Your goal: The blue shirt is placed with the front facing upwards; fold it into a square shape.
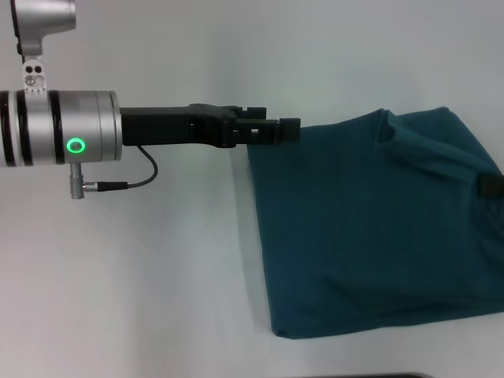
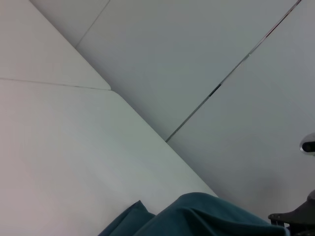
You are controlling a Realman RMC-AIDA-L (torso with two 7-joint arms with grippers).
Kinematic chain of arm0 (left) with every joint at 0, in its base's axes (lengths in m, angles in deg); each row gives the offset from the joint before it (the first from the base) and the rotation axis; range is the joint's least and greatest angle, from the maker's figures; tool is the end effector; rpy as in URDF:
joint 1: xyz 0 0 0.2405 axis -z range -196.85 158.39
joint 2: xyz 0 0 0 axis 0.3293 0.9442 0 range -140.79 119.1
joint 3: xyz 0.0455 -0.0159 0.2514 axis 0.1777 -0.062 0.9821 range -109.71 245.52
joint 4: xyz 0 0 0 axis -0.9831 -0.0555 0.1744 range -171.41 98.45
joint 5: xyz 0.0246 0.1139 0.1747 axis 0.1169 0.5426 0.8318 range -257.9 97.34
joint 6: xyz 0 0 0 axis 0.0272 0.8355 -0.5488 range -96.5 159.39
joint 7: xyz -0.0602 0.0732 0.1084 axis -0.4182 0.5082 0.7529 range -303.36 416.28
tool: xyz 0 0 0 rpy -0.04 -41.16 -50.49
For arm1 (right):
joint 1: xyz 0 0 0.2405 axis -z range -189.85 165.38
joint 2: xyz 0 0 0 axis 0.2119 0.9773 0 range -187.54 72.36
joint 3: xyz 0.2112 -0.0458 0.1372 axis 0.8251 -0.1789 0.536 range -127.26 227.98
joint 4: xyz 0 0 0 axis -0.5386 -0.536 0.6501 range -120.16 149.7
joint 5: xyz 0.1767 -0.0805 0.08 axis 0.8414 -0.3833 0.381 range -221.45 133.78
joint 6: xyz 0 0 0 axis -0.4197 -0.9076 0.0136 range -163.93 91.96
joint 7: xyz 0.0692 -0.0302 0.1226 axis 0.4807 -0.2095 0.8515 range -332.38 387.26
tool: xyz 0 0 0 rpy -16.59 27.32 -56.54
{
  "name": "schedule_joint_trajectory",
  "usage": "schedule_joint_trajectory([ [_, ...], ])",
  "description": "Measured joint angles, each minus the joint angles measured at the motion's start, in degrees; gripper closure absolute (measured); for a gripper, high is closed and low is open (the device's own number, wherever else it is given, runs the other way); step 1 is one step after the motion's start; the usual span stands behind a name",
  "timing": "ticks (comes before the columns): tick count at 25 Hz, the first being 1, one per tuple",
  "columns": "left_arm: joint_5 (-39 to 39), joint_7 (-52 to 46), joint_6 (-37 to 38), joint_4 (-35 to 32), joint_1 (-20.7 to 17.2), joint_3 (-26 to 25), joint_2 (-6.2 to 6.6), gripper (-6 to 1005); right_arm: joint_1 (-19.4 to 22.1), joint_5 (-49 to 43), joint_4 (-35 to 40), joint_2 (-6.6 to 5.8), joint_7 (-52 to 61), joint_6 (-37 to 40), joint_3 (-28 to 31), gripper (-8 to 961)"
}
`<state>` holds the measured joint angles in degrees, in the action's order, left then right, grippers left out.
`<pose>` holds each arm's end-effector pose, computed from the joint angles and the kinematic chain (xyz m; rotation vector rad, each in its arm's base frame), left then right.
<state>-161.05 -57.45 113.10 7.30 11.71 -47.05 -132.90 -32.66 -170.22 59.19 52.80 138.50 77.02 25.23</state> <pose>-0.1911 0.3350 -0.0490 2.7668 1.2314 0.8002 0.3287 0.2488 0.0951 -2.5686 1.5273 0.6980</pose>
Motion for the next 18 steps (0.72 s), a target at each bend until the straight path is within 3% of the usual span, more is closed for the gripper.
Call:
schedule_joint_trajectory([
  [18,0.07,0.00,-0.45,-0.52,0.09,-0.09,0.24,63,1.54,-5.26,-0.74,0.78,0.69,-7.83,0.34,828],
])
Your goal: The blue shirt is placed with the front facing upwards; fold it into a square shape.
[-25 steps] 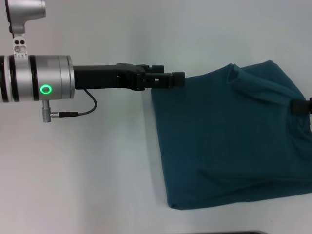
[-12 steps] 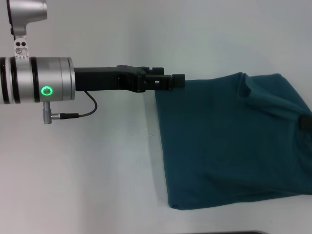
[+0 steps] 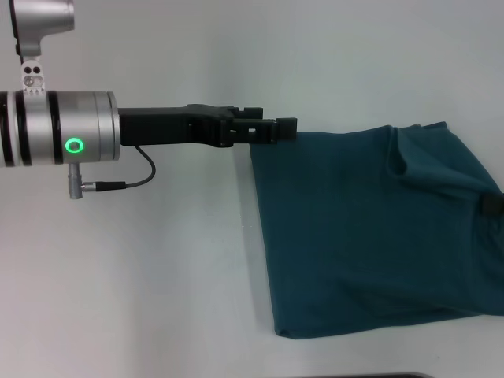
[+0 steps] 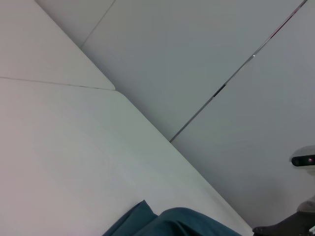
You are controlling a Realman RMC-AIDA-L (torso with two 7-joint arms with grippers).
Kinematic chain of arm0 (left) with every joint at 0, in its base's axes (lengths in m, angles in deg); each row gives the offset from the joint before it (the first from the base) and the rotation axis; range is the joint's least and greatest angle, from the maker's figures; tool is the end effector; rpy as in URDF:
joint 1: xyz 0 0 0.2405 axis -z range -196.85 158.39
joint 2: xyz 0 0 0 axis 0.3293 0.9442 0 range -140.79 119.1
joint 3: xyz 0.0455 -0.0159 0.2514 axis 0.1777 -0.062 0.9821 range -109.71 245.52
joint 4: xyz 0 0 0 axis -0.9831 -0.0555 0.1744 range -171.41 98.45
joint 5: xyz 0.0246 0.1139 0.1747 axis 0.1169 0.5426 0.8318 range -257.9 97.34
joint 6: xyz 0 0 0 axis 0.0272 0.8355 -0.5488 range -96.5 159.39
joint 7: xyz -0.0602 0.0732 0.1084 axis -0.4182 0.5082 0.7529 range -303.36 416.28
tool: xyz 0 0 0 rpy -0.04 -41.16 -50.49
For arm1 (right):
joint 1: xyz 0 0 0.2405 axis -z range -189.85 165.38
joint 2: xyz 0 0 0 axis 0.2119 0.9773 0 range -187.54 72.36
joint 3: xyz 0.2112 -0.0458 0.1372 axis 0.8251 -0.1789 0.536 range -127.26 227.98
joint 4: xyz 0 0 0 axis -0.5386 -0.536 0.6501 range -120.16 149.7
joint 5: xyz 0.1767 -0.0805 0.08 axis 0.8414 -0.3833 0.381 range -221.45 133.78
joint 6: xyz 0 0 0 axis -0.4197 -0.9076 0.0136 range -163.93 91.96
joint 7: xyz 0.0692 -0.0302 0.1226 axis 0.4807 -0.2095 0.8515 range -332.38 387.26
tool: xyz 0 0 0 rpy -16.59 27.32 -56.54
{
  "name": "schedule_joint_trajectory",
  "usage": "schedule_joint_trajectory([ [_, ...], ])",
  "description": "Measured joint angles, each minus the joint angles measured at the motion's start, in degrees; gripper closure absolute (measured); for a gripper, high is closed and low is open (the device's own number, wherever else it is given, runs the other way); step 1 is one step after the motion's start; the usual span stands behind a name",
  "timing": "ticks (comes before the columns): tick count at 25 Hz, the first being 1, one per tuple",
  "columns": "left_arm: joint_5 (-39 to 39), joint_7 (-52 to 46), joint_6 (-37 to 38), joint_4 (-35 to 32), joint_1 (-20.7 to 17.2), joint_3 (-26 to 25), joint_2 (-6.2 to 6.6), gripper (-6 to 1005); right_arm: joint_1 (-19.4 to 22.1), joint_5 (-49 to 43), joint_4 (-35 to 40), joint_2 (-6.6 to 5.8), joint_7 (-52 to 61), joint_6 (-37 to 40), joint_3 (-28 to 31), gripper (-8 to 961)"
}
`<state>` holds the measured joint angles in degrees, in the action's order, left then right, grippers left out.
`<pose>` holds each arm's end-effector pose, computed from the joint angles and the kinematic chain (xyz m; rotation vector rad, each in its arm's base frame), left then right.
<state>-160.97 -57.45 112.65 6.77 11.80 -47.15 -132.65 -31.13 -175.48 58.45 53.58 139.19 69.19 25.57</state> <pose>-0.1938 0.3362 -0.0487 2.7699 1.2472 0.7960 0.3557 0.2446 0.0836 -2.4242 1.6325 0.5438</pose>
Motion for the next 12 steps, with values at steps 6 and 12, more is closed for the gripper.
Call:
schedule_joint_trajectory([
  [6,0.15,0.14,0.00,-0.45,0.13,-0.08,0.11,63,-0.44,-1.21,-1.39,-0.40,1.35,-1.48,0.20,825],
  [12,0.31,0.27,-0.15,-0.45,0.43,-0.09,0.24,62,0.10,-1.29,-0.97,-0.42,1.34,-1.98,2.05,822],
])
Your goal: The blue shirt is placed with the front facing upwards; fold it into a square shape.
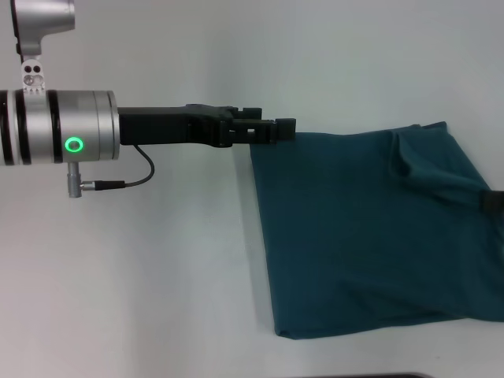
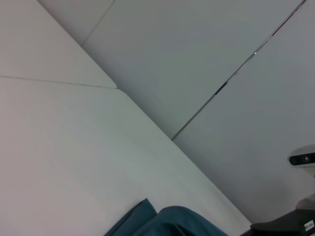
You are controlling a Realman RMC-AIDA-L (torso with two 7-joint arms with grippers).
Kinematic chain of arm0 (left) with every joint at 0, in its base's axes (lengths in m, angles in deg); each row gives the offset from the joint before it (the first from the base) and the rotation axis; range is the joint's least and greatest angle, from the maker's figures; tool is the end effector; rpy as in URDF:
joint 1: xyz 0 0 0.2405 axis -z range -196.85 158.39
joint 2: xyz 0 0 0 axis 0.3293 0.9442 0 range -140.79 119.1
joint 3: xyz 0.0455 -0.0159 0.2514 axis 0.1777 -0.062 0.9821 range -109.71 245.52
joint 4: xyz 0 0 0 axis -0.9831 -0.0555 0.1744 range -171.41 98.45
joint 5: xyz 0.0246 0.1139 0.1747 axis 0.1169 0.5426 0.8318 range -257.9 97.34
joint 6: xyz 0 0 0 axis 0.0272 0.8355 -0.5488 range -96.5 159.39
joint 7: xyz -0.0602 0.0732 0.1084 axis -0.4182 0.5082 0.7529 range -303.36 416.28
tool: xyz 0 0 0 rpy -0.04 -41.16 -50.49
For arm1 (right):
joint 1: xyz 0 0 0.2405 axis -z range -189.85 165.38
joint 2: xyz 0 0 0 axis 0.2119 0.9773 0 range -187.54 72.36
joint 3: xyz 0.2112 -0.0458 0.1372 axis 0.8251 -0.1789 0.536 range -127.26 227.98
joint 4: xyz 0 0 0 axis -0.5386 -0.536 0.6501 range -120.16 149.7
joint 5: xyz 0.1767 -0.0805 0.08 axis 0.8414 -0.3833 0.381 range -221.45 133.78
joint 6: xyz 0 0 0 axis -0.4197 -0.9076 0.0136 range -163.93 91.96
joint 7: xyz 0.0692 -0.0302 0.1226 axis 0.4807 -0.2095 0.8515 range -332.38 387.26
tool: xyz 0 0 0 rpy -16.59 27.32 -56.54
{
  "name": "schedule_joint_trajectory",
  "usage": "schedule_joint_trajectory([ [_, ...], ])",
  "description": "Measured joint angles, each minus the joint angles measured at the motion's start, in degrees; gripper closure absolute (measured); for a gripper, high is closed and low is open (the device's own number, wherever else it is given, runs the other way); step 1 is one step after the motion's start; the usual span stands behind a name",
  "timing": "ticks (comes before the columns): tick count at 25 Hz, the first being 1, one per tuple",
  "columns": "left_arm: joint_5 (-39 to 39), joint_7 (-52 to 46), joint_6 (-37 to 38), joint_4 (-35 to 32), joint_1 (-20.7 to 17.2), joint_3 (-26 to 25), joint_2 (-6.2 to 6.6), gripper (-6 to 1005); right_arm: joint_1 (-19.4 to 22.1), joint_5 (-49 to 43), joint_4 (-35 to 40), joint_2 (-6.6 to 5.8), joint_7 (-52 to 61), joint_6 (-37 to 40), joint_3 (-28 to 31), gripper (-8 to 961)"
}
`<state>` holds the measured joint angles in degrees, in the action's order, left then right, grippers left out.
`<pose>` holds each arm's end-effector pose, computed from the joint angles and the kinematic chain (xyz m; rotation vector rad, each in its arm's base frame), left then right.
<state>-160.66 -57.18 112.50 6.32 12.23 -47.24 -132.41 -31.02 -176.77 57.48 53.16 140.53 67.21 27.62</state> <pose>-0.1944 0.3377 -0.0485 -2.7755 -1.2409 -0.7840 0.3646 0.2445 0.0868 -2.3437 1.6806 0.5403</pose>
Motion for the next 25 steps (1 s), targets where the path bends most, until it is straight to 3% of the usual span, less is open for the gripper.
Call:
schedule_joint_trajectory([
  [10,0.06,0.23,-0.62,0.00,0.17,-0.01,0.01,62,0.47,0.33,0.45,-2.07,-0.54,2.08,6.28,406],
  [16,0.06,0.33,-0.99,0.00,0.13,-1.00,-0.02,63,-0.99,1.01,0.33,-1.00,-2.42,8.12,6.54,133],
  [25,0.13,0.58,-3.83,-0.03,-0.26,-2.04,0.84,63,-1.87,0.68,-0.43,1.28,-3.19,9.83,2.84,215],
])
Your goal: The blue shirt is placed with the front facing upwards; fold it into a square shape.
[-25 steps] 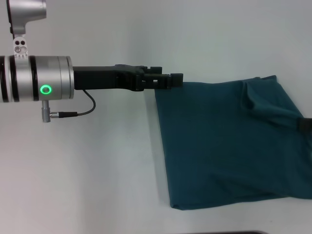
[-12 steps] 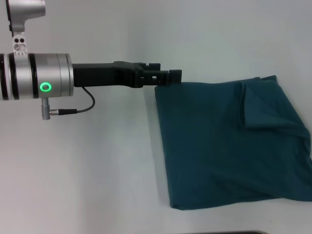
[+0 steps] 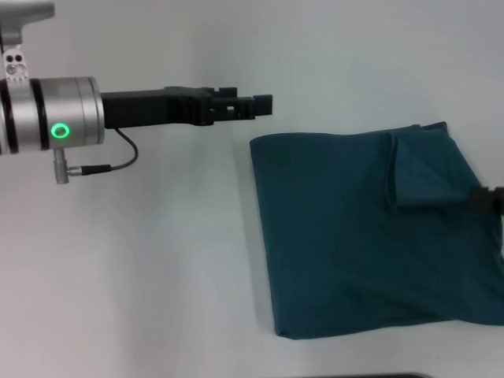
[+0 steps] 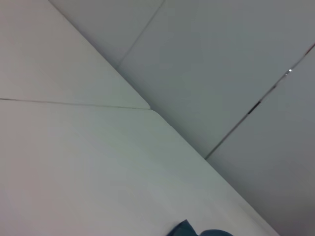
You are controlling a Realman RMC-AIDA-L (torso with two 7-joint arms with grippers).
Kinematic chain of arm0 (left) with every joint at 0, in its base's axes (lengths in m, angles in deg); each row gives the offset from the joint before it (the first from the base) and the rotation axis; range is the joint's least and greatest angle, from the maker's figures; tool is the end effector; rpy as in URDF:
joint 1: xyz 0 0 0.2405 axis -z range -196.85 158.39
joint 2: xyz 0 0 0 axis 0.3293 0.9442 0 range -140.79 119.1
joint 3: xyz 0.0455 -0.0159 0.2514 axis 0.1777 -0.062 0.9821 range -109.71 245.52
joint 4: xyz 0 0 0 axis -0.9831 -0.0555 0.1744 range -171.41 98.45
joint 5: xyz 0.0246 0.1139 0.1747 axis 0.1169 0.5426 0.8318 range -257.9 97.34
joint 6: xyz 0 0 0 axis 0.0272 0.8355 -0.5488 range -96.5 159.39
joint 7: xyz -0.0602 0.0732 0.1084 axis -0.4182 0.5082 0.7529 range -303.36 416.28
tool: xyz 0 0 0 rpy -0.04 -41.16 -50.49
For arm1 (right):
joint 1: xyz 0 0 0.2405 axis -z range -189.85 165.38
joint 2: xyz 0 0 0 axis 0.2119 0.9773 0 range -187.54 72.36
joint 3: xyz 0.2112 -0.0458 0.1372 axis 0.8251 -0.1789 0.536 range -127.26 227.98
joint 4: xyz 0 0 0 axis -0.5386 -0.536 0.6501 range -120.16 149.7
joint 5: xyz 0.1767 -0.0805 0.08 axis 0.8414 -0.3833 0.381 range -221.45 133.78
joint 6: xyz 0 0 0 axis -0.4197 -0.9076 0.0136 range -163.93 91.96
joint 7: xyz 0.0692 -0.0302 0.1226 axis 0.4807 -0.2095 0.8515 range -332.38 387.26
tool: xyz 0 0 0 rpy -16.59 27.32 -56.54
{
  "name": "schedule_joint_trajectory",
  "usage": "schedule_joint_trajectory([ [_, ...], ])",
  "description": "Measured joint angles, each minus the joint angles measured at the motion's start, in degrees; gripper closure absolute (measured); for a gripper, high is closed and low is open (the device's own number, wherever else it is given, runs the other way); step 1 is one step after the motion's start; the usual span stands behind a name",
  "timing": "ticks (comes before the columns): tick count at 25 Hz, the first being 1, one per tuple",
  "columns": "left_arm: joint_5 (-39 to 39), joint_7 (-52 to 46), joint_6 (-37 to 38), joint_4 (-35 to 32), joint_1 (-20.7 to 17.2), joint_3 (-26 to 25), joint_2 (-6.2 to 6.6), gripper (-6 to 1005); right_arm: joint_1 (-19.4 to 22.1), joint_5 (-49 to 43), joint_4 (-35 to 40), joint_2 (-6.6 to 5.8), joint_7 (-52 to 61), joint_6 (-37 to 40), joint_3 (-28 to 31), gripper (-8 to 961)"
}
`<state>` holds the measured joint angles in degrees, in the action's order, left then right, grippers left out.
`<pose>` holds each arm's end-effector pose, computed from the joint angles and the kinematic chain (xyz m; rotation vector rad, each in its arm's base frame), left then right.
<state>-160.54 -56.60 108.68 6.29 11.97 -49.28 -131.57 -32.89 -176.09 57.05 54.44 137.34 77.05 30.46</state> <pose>-0.2059 0.3511 -0.0374 -2.6674 -1.2299 -0.7784 0.3363 0.2390 0.0811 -2.5269 1.6151 0.7140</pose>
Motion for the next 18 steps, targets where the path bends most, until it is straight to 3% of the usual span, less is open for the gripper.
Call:
schedule_joint_trajectory([
  [10,0.10,0.03,-0.53,-0.06,-0.18,-0.92,0.49,62,-0.22,-0.21,-0.34,1.69,1.32,-0.37,-3.48,423],
  [18,0.10,0.18,-0.53,-0.06,-0.18,-0.87,0.17,63,-1.86,-2.75,-1.34,4.23,1.85,-4.57,-5.88,754],
])
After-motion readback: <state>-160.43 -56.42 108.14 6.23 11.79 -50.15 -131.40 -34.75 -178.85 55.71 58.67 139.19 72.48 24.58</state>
